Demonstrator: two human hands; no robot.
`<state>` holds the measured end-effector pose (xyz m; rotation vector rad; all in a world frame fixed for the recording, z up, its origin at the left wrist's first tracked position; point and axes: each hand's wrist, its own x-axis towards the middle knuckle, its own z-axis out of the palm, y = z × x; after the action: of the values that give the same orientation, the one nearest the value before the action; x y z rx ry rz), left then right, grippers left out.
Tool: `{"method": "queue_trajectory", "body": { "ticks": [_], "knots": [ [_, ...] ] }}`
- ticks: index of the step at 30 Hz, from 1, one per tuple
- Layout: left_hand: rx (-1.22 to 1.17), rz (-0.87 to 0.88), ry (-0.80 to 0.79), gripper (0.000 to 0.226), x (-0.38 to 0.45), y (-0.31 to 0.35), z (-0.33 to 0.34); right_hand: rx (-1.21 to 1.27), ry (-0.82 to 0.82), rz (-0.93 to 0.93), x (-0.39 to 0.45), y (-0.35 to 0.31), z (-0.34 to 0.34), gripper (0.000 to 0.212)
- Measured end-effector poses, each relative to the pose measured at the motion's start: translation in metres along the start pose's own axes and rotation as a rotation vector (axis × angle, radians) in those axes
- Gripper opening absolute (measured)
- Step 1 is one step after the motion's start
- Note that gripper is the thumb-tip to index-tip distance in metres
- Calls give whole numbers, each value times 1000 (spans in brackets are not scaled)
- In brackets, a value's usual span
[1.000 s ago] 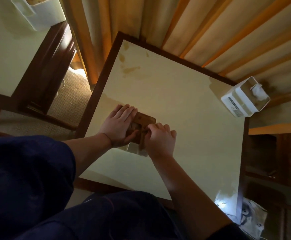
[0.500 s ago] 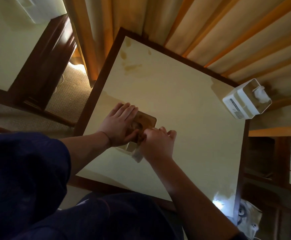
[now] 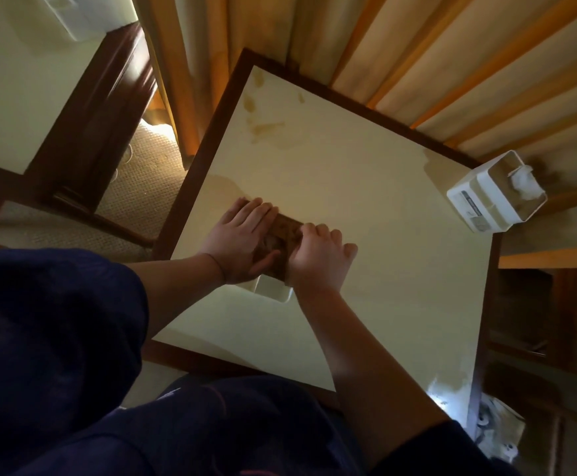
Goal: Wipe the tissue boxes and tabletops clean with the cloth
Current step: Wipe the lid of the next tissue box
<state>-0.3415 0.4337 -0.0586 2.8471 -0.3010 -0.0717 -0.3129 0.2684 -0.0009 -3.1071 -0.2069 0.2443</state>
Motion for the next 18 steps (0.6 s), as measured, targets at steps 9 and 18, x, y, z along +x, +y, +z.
{"method": "queue_trajectory", "body": {
  "ticks": [9,18],
  "knots": [
    [11,1,-4,84,-2,2,1,49,-83,-155,-53,4,12,13],
    [-40,55,-105,118,-1,-6,-15,119,-32,-246,-59,25,7,26]
  ]
}}
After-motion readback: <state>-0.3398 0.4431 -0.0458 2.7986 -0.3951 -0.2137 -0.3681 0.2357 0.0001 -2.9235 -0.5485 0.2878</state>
